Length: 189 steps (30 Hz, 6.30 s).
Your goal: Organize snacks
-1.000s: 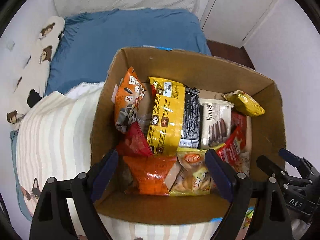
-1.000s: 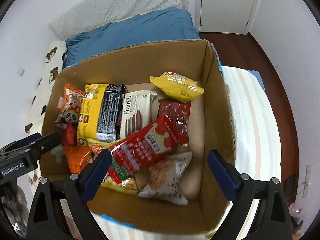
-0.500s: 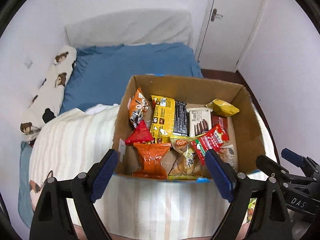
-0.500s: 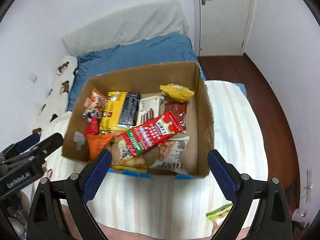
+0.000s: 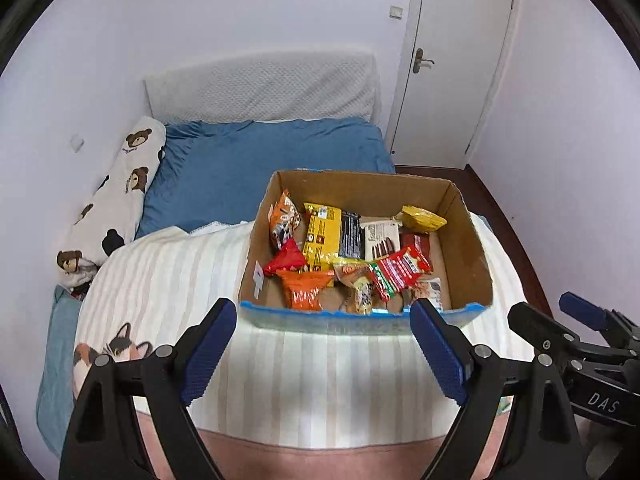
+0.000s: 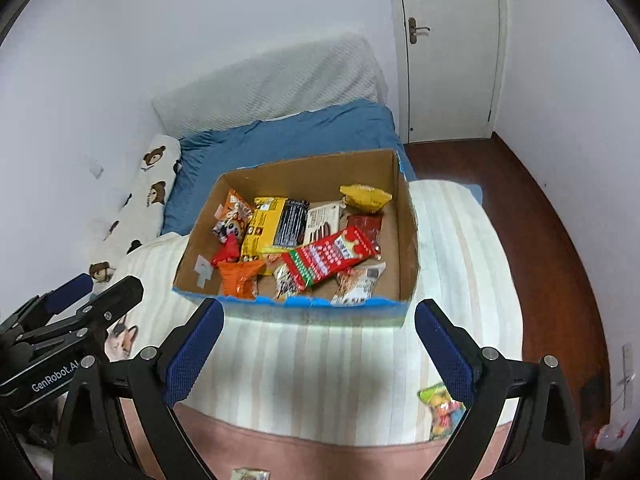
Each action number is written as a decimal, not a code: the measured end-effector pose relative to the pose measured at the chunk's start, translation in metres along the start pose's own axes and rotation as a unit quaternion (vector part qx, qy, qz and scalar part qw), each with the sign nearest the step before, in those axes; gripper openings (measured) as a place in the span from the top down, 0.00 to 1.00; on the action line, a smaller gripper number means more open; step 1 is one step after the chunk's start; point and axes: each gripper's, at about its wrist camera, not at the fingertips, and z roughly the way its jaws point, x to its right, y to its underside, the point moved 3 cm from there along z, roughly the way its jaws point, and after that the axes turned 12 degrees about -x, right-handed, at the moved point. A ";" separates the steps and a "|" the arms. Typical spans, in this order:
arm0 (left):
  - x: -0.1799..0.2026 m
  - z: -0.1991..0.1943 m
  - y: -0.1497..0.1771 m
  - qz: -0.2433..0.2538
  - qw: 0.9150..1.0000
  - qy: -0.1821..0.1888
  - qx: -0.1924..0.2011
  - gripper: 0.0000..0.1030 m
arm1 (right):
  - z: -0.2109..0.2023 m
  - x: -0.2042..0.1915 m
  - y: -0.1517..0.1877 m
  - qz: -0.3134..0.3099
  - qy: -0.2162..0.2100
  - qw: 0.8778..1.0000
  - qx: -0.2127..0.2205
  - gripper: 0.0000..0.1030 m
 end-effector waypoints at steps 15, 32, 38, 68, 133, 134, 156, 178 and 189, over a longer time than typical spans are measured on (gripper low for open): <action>-0.021 0.107 0.177 -0.070 0.967 0.040 -0.240 0.14 | 0.055 0.082 0.130 0.100 -0.023 0.988 -0.117 0.04; 0.007 0.199 0.247 -0.139 0.927 0.080 -0.339 0.51 | 0.139 0.182 0.127 0.121 0.052 0.977 -0.168 0.04; 0.021 0.198 0.224 -0.140 0.933 0.081 -0.322 0.53 | 0.197 0.188 0.115 0.047 0.065 0.971 -0.226 0.07; 0.012 0.210 0.256 -0.161 0.915 0.101 -0.355 0.45 | 0.192 0.193 0.169 0.203 -0.031 0.950 -0.237 0.21; -0.006 0.252 -0.067 -0.026 0.954 0.051 -0.294 0.11 | 0.224 0.052 -0.103 0.018 0.042 0.977 -0.207 0.06; -0.007 0.250 -0.067 -0.027 0.955 0.050 -0.292 0.11 | 0.224 0.052 -0.102 0.020 0.042 0.977 -0.208 0.06; -0.005 0.149 -0.068 -0.004 0.985 0.015 -0.173 0.11 | 0.152 0.045 -0.079 0.028 0.048 0.988 -0.142 0.03; -0.008 -0.017 0.031 -0.009 1.000 0.000 -0.013 0.11 | -0.026 0.004 0.032 0.006 0.034 0.999 -0.002 0.01; -0.009 -0.075 0.070 0.003 0.999 -0.031 0.034 0.00 | -0.090 -0.007 0.080 -0.014 0.052 0.997 0.048 0.01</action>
